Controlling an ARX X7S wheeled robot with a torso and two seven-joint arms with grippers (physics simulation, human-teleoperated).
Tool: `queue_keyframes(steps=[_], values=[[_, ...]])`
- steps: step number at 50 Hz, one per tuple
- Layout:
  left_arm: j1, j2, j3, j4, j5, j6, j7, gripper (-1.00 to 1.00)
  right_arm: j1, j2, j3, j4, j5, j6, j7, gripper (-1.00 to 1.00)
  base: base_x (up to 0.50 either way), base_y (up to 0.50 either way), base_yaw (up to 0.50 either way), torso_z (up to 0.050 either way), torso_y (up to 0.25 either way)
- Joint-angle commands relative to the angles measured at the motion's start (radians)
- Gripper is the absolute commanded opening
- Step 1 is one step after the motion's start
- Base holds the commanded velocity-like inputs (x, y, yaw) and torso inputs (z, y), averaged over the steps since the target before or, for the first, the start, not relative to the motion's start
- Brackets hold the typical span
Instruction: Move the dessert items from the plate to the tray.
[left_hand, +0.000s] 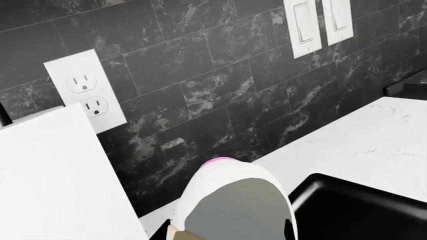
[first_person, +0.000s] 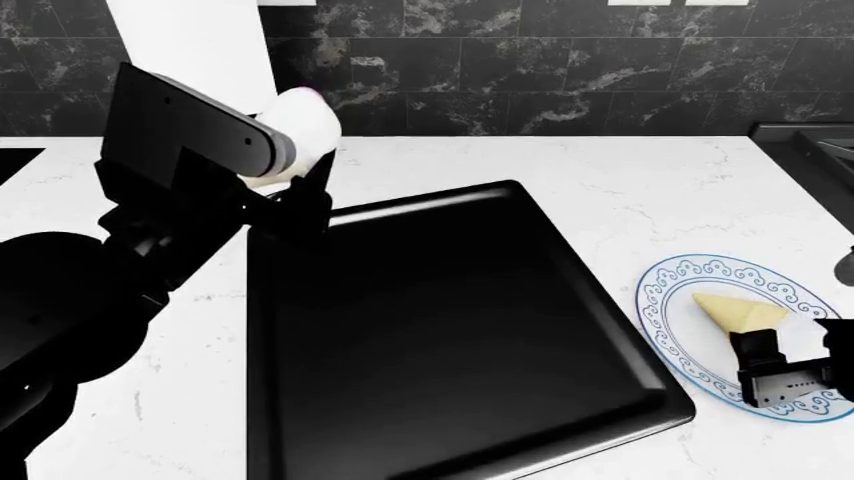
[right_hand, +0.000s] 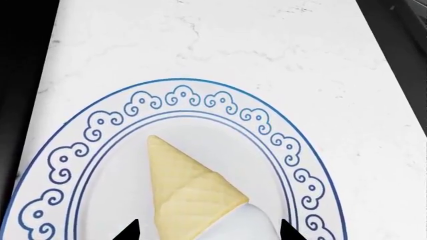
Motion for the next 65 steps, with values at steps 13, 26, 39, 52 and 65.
queue_keyframes(steps=[13,26,39,52,65], values=[[-0.002,-0.003,-0.002,-0.003,-0.016,0.006,-0.014,-1.00,-0.009,-0.004,-0.009,-0.008,0.015,-0.008,0.000,-1.00,0.00,0.00,0.00,0.000,0.000],[-0.006,-0.004,0.005,-0.013,-0.015,0.013,-0.012,-1.00,0.085,-0.005,0.003,-0.015,0.049,0.003,0.028,-1.00,0.00,0.00,0.00,0.000,0.000],[-0.014,-0.006,-0.001,-0.003,-0.032,0.000,-0.022,-1.00,0.342,-0.042,-0.013,-0.055,0.072,0.006,0.098,-1.00,0.00,0.00,0.00,0.000,0.000],[-0.041,-0.012,-0.004,0.014,-0.062,-0.042,-0.037,-1.00,0.636,-0.279,-0.266,-0.200,0.105,0.124,0.130,-1.00,0.00,0.00,0.00,0.000,0.000],[-0.052,-0.021,-0.030,0.029,-0.090,-0.062,-0.055,-1.00,0.758,-0.428,-0.418,-0.251,0.286,0.238,0.220,-1.00,0.00,0.00,0.00,0.000,0.000]])
